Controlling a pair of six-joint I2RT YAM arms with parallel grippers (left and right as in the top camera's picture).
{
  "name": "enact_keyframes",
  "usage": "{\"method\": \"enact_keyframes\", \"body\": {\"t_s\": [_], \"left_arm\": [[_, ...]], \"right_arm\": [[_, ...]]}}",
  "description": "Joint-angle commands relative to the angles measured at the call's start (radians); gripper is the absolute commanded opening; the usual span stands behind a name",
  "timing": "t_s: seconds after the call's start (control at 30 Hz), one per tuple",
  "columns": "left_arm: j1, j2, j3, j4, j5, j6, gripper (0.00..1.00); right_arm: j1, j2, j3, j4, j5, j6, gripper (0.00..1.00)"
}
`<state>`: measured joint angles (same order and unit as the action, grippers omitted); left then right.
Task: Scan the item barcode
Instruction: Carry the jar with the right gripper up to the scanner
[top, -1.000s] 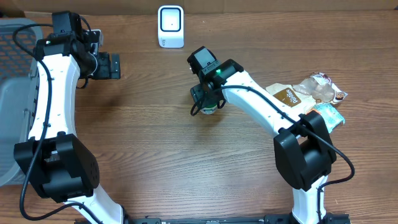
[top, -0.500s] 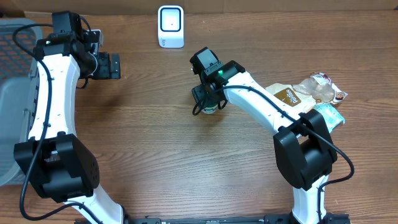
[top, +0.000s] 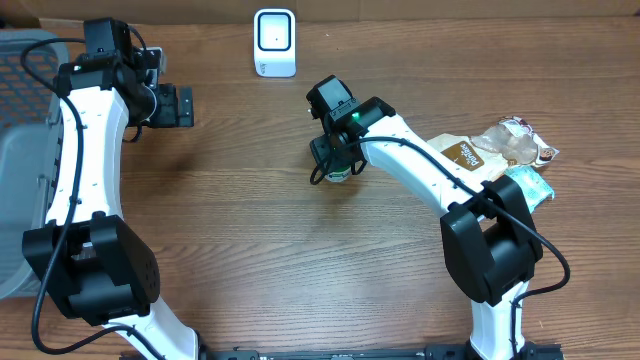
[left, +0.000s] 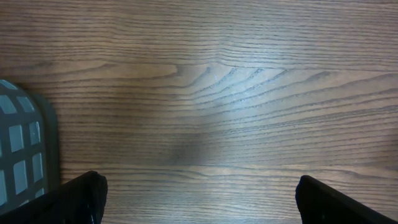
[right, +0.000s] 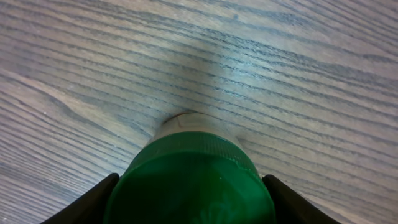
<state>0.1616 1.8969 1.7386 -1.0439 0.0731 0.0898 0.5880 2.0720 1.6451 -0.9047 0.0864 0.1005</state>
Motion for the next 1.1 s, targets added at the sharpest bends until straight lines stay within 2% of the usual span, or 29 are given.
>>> {"method": "enact_keyframes", "body": {"t_s": [0.0,0.23,0.43,0.73,1.07], "left_arm": [[0.002,-0.008,0.011,0.002,-0.006,0.019,1.0],[0.002,-0.008,0.011,0.002,-0.005,0.019,0.99],[0.002,-0.008,0.011,0.002,-0.006,0.019,1.0],[0.002,-0.008,0.011,0.002,-0.006,0.019,1.0],[0.002,-0.008,0.011,0.002,-0.006,0.019,1.0]], "right_arm": [[-0.012,0.006,-0.008,0.006,0.009,-0.001,0.55],[-0.012,0.002,0.027,-0.033,0.002,0.003,0.41],[-0.014,-0.043,0.176,-0.144,-0.121,0.003,0.38],[-0.101,-0.166,0.423,-0.241,-0.69,-0.005,0.28],[-0.311,-0.253,0.444,-0.227,-1.258,-0.004,0.27]]}}
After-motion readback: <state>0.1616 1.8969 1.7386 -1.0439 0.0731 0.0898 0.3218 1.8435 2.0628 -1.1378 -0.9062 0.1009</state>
